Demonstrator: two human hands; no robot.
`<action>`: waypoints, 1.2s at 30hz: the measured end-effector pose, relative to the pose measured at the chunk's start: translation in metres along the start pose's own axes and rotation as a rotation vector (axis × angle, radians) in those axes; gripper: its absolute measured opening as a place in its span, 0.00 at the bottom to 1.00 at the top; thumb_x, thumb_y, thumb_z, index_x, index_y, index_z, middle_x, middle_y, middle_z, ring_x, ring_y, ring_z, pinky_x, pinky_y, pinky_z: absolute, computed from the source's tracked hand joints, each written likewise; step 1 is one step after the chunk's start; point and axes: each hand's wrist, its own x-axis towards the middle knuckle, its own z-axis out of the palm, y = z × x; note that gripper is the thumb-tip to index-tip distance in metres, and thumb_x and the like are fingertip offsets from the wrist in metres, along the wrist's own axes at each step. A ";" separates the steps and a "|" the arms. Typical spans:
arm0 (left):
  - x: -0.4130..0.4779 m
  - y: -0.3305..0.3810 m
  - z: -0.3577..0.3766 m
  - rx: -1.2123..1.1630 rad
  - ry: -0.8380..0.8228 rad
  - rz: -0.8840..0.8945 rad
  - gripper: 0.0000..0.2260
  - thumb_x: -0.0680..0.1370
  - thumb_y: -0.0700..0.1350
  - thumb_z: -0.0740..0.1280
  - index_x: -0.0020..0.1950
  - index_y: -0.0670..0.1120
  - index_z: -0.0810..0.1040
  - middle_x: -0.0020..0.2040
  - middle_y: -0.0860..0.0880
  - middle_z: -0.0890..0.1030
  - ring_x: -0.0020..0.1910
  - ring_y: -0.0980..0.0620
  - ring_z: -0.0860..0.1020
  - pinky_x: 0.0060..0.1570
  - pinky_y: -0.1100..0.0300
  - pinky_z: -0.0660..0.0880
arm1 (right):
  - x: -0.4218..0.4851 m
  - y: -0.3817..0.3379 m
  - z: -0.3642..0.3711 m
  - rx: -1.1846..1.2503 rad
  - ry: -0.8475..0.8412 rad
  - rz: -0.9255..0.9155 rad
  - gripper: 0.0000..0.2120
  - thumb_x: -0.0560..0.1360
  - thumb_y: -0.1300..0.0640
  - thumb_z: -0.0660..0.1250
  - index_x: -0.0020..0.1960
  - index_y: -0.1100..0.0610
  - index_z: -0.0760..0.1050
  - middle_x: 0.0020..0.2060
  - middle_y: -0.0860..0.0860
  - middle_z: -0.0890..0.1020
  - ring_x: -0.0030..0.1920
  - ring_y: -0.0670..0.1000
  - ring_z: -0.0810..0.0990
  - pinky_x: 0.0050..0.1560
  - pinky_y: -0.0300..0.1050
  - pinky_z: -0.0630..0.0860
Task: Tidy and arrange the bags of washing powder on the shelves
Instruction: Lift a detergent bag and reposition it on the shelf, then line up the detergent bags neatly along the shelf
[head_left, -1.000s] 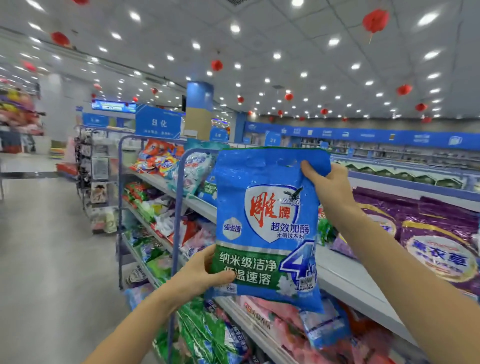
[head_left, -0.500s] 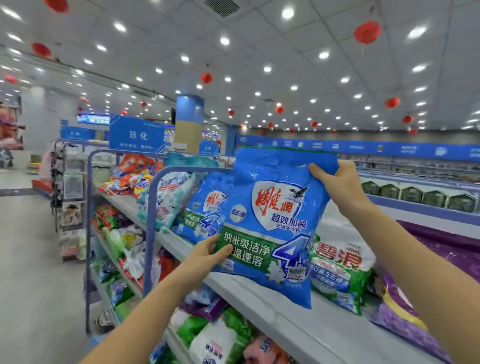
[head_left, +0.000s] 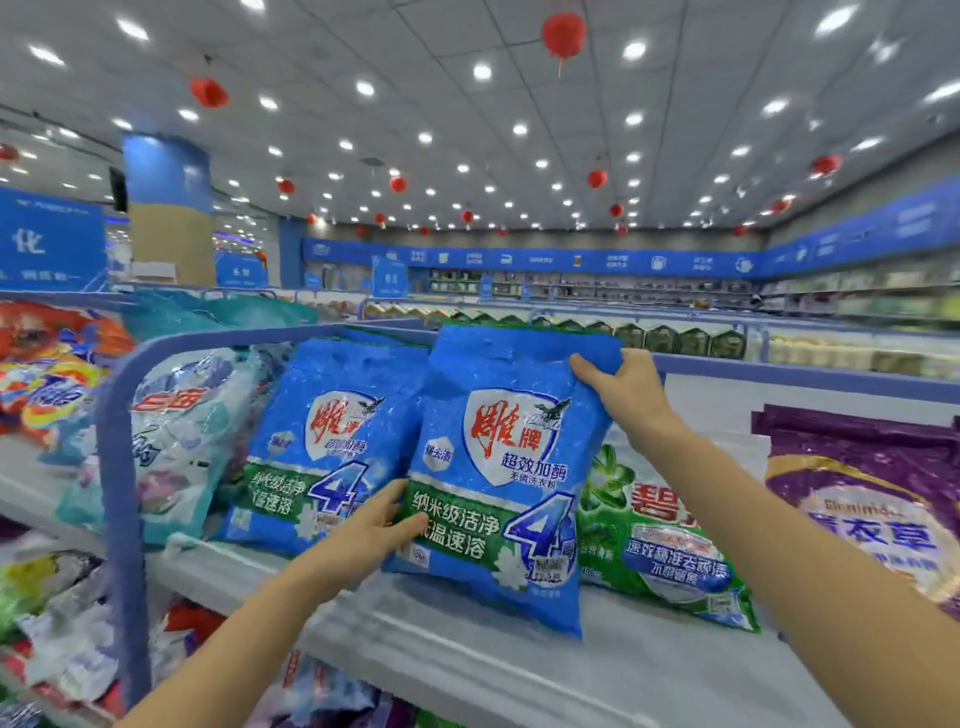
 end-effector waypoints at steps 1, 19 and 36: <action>0.004 -0.003 -0.004 0.003 -0.036 0.009 0.27 0.80 0.48 0.63 0.76 0.50 0.55 0.64 0.56 0.70 0.61 0.62 0.72 0.53 0.73 0.67 | -0.001 0.000 0.003 0.020 0.007 0.017 0.04 0.75 0.58 0.68 0.42 0.59 0.77 0.39 0.54 0.82 0.37 0.51 0.81 0.42 0.51 0.78; 0.041 -0.015 0.007 -0.161 0.161 0.133 0.22 0.81 0.56 0.56 0.72 0.47 0.64 0.66 0.47 0.73 0.66 0.47 0.69 0.63 0.53 0.62 | -0.144 0.031 0.063 0.310 0.038 0.537 0.18 0.74 0.46 0.65 0.62 0.50 0.67 0.50 0.47 0.82 0.44 0.44 0.83 0.45 0.42 0.79; 0.018 0.008 0.021 -0.089 0.546 0.558 0.25 0.81 0.51 0.55 0.74 0.42 0.58 0.70 0.42 0.65 0.70 0.45 0.63 0.68 0.49 0.61 | -0.137 0.028 0.084 0.224 0.309 0.229 0.14 0.78 0.52 0.62 0.61 0.47 0.61 0.57 0.46 0.72 0.55 0.41 0.74 0.50 0.28 0.73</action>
